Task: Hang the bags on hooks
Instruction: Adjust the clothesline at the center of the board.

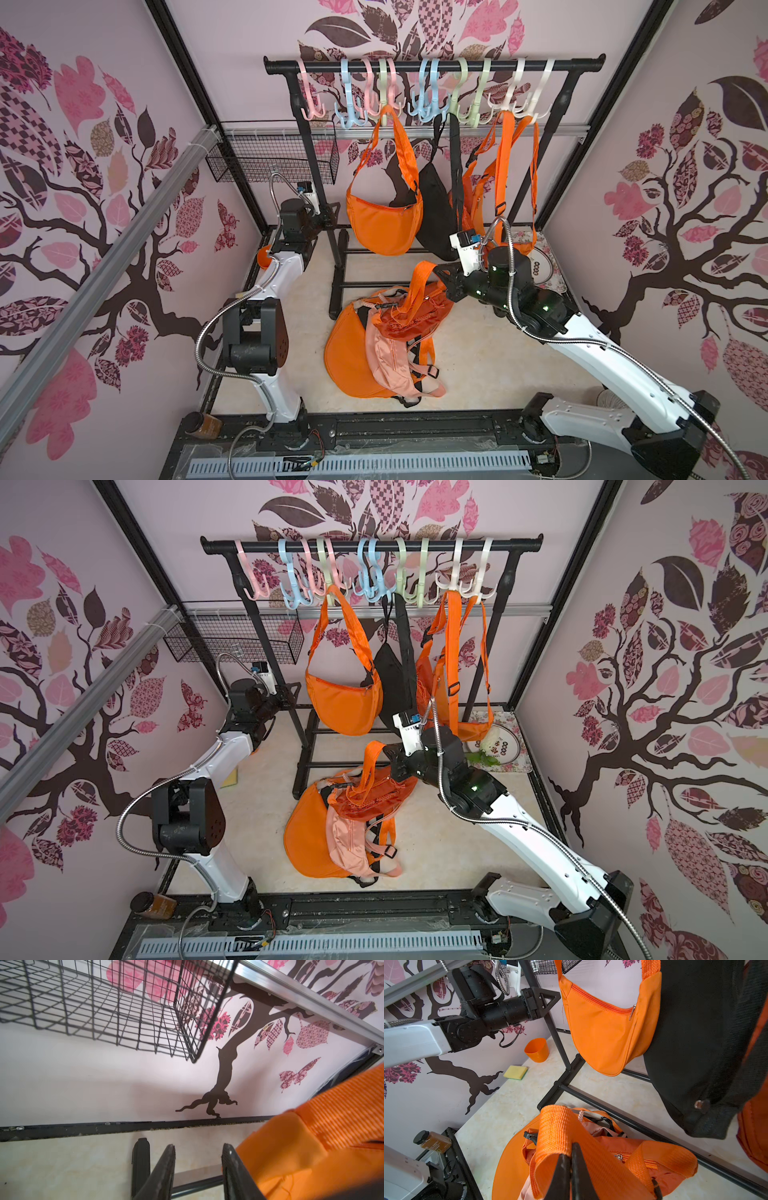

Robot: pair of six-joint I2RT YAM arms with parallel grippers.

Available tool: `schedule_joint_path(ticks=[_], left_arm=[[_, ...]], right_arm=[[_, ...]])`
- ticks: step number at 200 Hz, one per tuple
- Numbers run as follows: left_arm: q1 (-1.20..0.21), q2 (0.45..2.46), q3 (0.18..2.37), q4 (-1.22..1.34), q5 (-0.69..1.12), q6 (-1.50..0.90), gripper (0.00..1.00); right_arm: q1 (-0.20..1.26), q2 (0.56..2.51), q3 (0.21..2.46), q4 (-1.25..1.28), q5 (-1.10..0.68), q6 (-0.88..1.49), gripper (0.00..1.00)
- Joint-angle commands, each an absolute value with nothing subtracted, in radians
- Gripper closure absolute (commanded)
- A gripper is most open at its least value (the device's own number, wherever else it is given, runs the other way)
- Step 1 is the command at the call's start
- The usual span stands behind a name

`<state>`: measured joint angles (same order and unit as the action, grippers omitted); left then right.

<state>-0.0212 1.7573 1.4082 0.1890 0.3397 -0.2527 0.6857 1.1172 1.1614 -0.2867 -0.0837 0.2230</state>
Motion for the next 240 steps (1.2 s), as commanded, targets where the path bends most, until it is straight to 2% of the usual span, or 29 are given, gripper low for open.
schedule_joint_path(ticks=[1,83,140,145,157,161,166,181,202,208,240], left_arm=[[-0.001,1.669,1.328,0.226,0.401,-0.157,1.0],[0.069,1.46,1.142,0.171,0.415,-0.127,1.0],[0.09,1.343,1.045,0.172,0.343,-0.14,1.0],[0.092,1.337,1.043,0.171,0.339,-0.143,0.86],[0.092,1.334,1.047,0.134,0.342,-0.152,0.45],[0.093,1.334,1.051,0.127,0.342,-0.158,0.34],[0.093,1.333,1.056,0.118,0.342,-0.168,0.28],[0.093,1.327,1.059,0.104,0.341,-0.195,0.18],[0.093,1.289,1.051,0.095,0.325,-0.235,0.1],[0.092,1.271,1.051,0.086,0.321,-0.242,0.03],[0.09,1.135,1.062,-0.022,0.326,-0.243,0.03]], right_arm=[[0.687,1.073,1.174,-0.255,-0.096,0.238,1.0],[0.688,1.085,1.179,-0.23,-0.136,0.27,1.0],[0.742,1.081,1.205,-0.249,-0.071,0.239,1.0],[0.744,1.081,1.206,-0.247,-0.073,0.238,1.0],[0.746,1.084,1.212,-0.246,-0.072,0.239,1.0],[0.746,1.085,1.213,-0.247,-0.071,0.239,1.0],[0.746,1.086,1.216,-0.245,-0.071,0.237,1.0],[0.746,1.089,1.222,-0.249,-0.068,0.234,1.0],[0.747,1.097,1.233,-0.26,-0.059,0.22,1.0],[0.746,1.099,1.241,-0.266,-0.057,0.214,1.0],[0.747,1.119,1.298,-0.31,-0.067,0.172,1.0]])
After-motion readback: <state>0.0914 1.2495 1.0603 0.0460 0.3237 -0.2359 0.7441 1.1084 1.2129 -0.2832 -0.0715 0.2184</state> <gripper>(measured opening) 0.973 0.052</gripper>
